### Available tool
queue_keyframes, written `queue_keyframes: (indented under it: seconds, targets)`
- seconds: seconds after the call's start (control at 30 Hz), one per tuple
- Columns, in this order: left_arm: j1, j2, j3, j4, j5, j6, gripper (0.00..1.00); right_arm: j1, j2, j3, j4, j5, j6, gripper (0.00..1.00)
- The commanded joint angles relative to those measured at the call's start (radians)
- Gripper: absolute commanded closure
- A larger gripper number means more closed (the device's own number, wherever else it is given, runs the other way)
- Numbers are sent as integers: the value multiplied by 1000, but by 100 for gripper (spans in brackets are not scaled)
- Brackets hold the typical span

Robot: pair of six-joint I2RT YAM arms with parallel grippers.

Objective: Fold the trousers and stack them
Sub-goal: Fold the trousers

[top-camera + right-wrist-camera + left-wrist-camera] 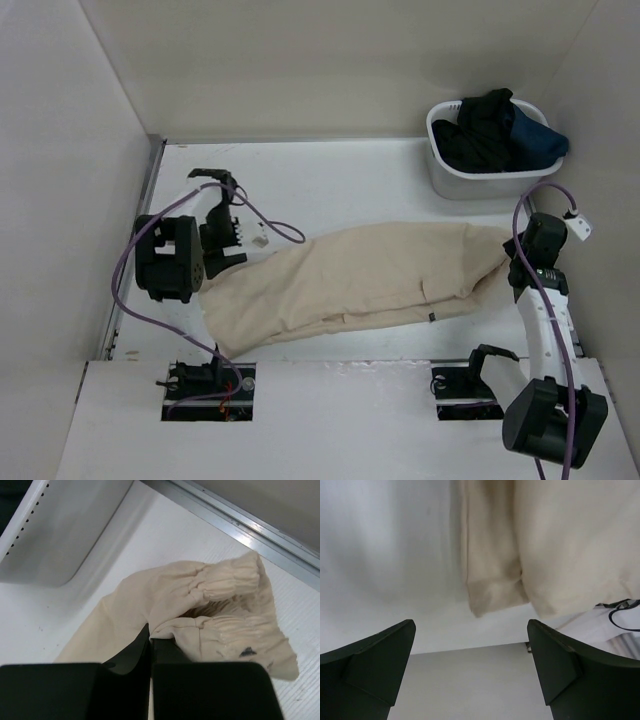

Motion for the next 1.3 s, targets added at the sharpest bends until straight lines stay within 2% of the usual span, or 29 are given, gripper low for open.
queue_keyframes:
  seconds: [0.0,0.2,0.3,0.5,0.6,0.7,0.73,0.77,0.8,0.83,0.87,1.0,1.27]
  targets:
    - [-123,-50,-12,45,22,34,0,9,-7,15,54,47,-4,100]
    - [-206,-48,-26,62,95,28,0,-91,-44,26,14,119,110,100]
    - [-220,-36,-50,52,96,33,0,-94,-30,14,27,122,174,100]
    - [-281,-6,-118,47,84,25,0,-77,12,9,68,132,165,100]
    - [-341,76,-133,82,41,-67,0,-83,13,8,83,134,154,100]
    - [-353,157,-115,140,-17,-157,0,-79,15,19,82,128,144,100]
    - [-349,180,-107,150,-34,-180,5,-80,13,22,82,126,141,100]
    - [-341,200,-100,153,-49,-200,16,-83,9,26,82,125,137,100]
    - [-335,218,-95,151,-60,-217,39,-85,5,29,80,125,136,100]
    - [-327,229,-89,159,-68,-231,75,-85,2,31,80,125,136,100]
    - [-317,232,-84,171,-70,-243,83,-86,-1,31,80,125,136,100]
    - [-277,243,18,208,-60,-256,92,-80,4,31,85,123,147,100]
    - [-222,330,342,277,-83,-230,92,2,-4,23,243,45,115,100]
